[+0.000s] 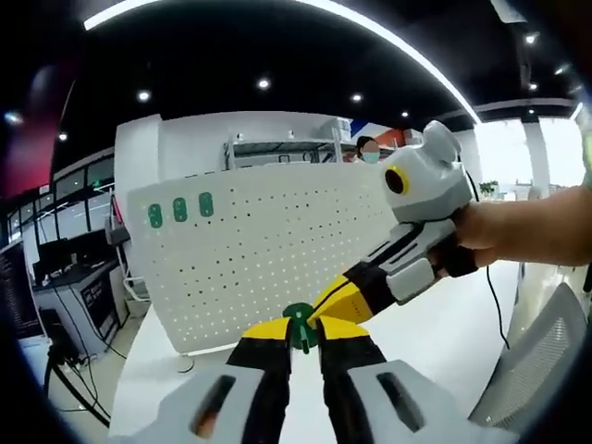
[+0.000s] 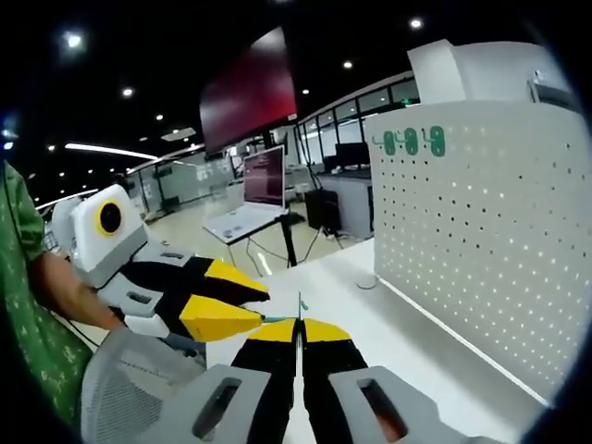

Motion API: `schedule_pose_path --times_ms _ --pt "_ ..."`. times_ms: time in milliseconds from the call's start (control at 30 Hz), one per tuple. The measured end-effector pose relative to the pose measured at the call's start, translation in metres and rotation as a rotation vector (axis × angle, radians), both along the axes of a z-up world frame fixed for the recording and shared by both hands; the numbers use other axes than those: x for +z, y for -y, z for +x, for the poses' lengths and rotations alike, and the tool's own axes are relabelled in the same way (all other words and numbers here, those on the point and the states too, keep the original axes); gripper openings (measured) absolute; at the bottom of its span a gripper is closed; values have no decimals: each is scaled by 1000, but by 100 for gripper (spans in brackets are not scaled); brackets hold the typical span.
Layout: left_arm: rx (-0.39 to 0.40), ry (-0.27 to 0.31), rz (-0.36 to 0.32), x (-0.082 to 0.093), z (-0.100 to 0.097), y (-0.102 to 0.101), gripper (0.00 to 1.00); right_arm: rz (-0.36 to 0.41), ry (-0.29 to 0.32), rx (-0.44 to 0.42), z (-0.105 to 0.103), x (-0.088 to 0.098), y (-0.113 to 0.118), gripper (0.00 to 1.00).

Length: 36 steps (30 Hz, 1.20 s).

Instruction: Insert the hook assembly into the mounting plate slot until the hook locks in place.

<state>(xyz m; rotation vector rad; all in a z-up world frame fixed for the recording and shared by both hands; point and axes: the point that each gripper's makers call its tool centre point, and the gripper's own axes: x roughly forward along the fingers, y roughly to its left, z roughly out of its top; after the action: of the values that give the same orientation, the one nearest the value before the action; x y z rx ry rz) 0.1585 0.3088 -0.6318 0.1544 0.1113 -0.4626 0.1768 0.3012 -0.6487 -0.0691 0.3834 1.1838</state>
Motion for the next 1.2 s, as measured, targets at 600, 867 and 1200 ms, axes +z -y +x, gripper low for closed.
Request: schedule_pose_path --times_ms 600,867,1200 --pt "29 3 -22 2 11 -2 5 89 -53 -11 -3 15 -3 0" --pt "21 4 -24 2 10 -1 4 98 -68 -12 -2 15 -2 0" --pt "16 8 -35 4 10 0 3 110 -74 -11 -3 18 -1 0"
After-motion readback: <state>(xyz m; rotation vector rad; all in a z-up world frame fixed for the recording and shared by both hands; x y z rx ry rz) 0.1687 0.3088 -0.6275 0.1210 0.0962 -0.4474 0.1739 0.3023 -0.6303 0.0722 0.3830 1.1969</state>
